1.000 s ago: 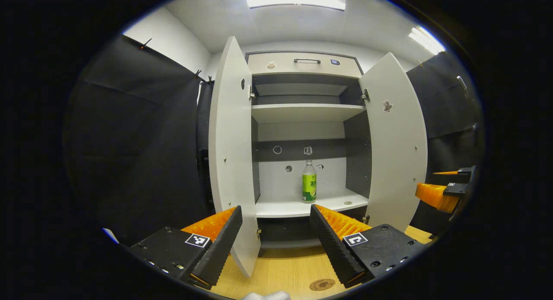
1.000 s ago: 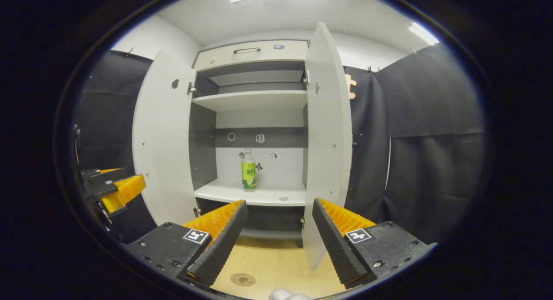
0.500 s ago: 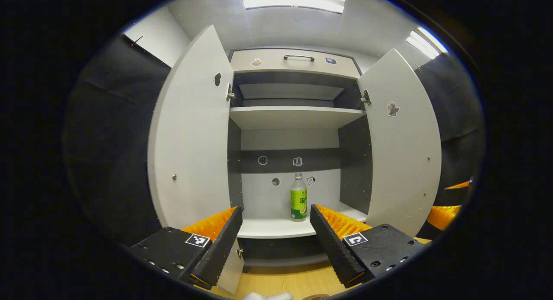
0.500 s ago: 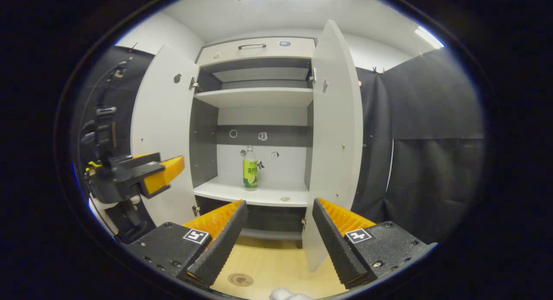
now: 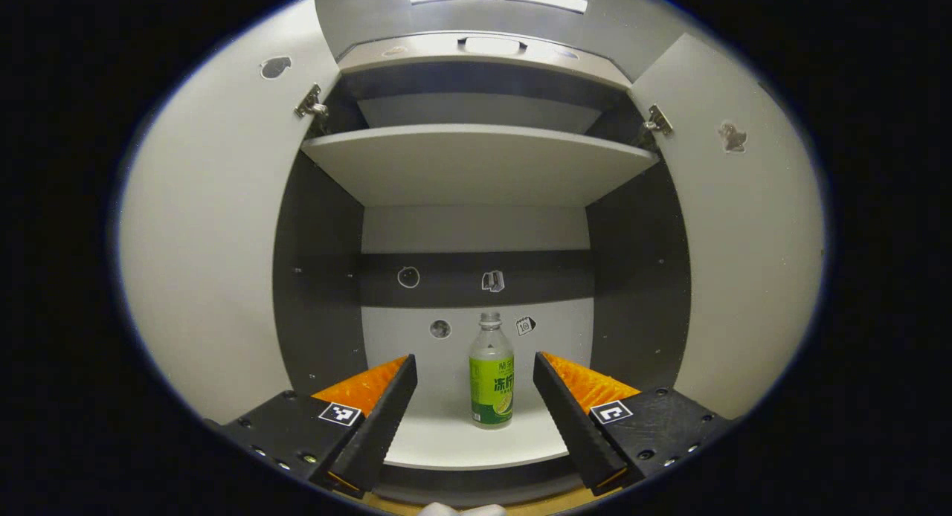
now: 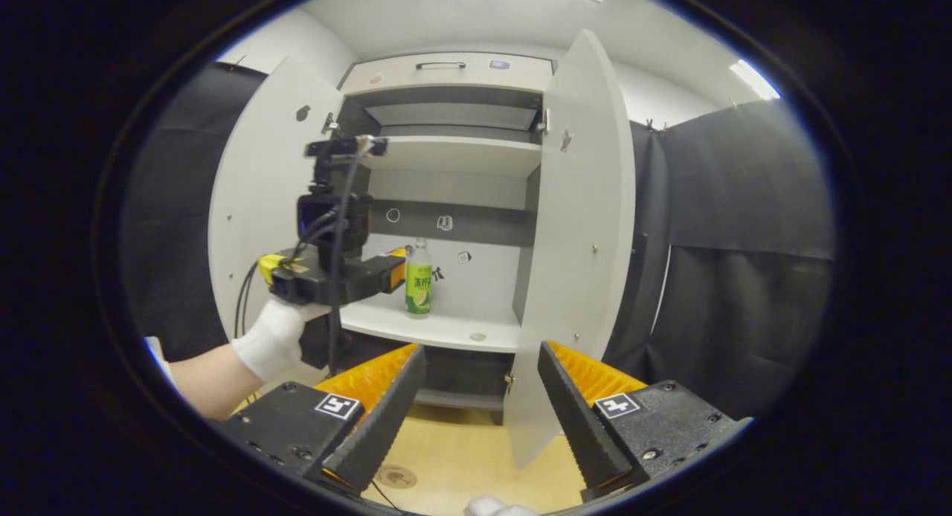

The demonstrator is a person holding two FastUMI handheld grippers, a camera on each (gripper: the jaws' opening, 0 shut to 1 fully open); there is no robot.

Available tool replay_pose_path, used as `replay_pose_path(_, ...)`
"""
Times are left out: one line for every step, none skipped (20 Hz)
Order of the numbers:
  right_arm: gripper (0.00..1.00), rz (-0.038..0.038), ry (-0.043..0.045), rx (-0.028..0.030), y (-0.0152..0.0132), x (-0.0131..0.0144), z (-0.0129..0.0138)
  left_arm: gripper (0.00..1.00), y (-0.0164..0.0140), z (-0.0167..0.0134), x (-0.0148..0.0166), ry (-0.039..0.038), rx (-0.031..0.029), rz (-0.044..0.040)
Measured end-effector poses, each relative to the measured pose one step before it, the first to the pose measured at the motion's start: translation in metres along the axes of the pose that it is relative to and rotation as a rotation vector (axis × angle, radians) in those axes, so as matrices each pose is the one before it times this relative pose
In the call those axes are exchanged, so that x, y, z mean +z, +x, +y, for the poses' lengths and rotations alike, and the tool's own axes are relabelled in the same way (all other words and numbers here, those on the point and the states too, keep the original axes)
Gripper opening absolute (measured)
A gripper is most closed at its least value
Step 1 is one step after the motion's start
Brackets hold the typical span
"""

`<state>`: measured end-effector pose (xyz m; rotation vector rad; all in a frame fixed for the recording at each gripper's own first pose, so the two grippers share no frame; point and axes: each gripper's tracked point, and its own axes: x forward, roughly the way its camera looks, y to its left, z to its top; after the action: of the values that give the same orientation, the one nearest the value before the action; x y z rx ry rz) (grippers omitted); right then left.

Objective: Grasp the bottle in the cabinet with the left hand and place it on the coaster, then close the right door with the right hand and the left door with the left hand.

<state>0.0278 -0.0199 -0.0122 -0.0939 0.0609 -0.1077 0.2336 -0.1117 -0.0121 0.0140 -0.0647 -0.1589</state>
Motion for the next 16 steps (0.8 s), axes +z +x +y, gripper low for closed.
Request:
replay_pose_path(1.00,0.00662,-0.00320,-0.00594,0.00205,-0.00129,-0.00172,0.96,0.01364,-0.00492,-0.01117,-0.00273,-0.00510,0.02203)
replay_pose_path(1.00,0.00580,-0.00102,-0.00322,0.00205,-0.00069,-0.00067,0.96,0.01254,-0.00434,-0.00826,-0.00990,-0.01082,0.01721)
replay_pose_path(1.00,0.00687,-0.00026,-0.00379,0.00208,-0.00166,-0.00130,0.96,0.00832,-0.00310,-0.00946,-0.01054,-0.01234,0.03200)
replay_pose_path(1.00,0.00461,-0.00173,-0.00107,0.00191,-0.00073,-0.00053,0.96,0.00580,-0.00152,-0.00281,-0.00992,-0.00243,0.00794)
replay_pose_path(1.00,0.00571,-0.00406,-0.00340,0.00109,-0.00228,-0.00117,0.96,0.00784,0.00005,-0.00057,-0.00989,0.00744,-0.00358)
replay_pose_path(1.00,0.00925,-0.00605,-0.00419,0.00178,-0.00210,-0.00104,0.96,0.00521,0.00141,0.00132,-0.00699,0.01386,-0.01560)
replay_pose_path(1.00,0.00616,-0.00694,-0.00072,-0.00069,-0.00250,-0.00161,0.96,0.00888,0.00061,-0.00207,-0.00521,0.00680,-0.00823)
replay_pose_path(1.00,0.00306,-0.00508,-0.00316,-0.00084,-0.00110,-0.00161,0.95,0.01105,0.00114,-0.00052,0.00080,0.00323,-0.00394)
replay_pose_path(1.00,0.00546,-0.00522,-0.00557,-0.00049,-0.00282,-0.00141,0.96,0.00889,0.00070,0.00085,0.00431,0.00321,0.00091)
replay_pose_path(1.00,0.00553,-0.00635,0.00075,-0.00082,-0.00136,-0.00029,0.96,0.00630,0.00335,-0.00240,0.00261,0.01061,0.01437)
replay_pose_path(1.00,0.00153,-0.00540,0.00348,-0.00159,-0.00037,0.00066,0.96,0.00714,0.00377,-0.00026,-0.00070,0.01055,-0.00217)
replay_pose_path(1.00,-0.00127,-0.00607,-0.00068,-0.00131,0.00084,-0.00127,0.96,0.00609,0.00296,-0.00210,-0.00913,0.00706,0.00499)
replay_pose_path(1.00,-0.00268,-0.00577,-0.00315,0.00009,-0.00035,-0.00139,0.96,0.00190,-0.00112,-0.00230,-0.01834,-0.00167,0.01478)
replay_pose_path(1.00,0.00074,-0.00070,-0.00399,-0.00011,-0.00016,-0.00192,0.97,0.00159,-0.00322,-0.00221,-0.01995,-0.01084,0.01023)
replay_pose_path(1.00,0.00418,0.00347,-0.00084,-0.00088,-0.00168,-0.00062,0.96,0.00082,-0.00260,-0.00345,-0.01487,-0.01089,0.01093)
replay_pose_path(1.00,0.00575,0.00494,0.00128,-0.00072,-0.00069,0.00028,0.96,0.00211,-0.00020,-0.00323,-0.00279,0.00089,0.01061)
